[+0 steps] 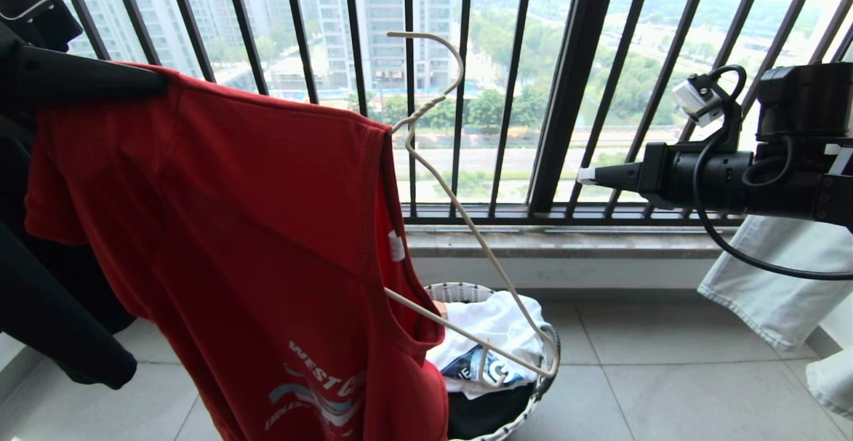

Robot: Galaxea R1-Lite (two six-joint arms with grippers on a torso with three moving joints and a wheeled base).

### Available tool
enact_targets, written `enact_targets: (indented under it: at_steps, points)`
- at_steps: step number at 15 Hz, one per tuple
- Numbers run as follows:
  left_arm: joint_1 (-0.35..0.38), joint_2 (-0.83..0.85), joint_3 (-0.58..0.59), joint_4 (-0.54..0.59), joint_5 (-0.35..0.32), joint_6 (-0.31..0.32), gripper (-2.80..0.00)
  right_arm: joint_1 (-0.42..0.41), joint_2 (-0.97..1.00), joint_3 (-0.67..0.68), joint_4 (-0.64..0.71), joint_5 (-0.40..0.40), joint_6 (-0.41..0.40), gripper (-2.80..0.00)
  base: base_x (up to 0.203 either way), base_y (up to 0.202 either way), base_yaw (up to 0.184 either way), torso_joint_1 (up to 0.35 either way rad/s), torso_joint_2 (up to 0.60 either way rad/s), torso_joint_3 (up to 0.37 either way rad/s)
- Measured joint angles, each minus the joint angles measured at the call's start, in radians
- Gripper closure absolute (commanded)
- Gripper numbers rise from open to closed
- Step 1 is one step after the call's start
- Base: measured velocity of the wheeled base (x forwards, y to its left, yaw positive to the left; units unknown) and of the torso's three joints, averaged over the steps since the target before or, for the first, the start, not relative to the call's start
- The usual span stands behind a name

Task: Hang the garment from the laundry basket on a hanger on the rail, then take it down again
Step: Hang the clothes on the clothes rack

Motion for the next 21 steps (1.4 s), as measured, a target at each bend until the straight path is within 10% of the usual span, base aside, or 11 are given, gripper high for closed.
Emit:
enact_targets:
  at_steps: [7, 12, 21]
  points:
    - [0.034, -0.05, -0.01, -0.069, 0.073, -0.024, 0.0, 0.001, -0.003, 0.0, 0.004, 0.0, 0.002, 0.0, 0.0, 0.0, 0.0, 0.0, 0.0, 0.0]
    - [0.051, -0.081, -0.012, -0.242, 0.122, -0.237, 0.0, 0.069, 0.041, 0.001, 0.005, 0.004, 0.117, 0.0, 0.0, 0.0, 0.0, 0.0, 0.0, 0.0]
    - [0.017, -0.092, -0.012, -0.286, 0.122, -0.256, 0.0, 0.283, 0.237, 0.0, -0.098, 0.095, 0.285, 0.0, 0.0, 0.0, 0.0, 0.0, 0.0, 0.0]
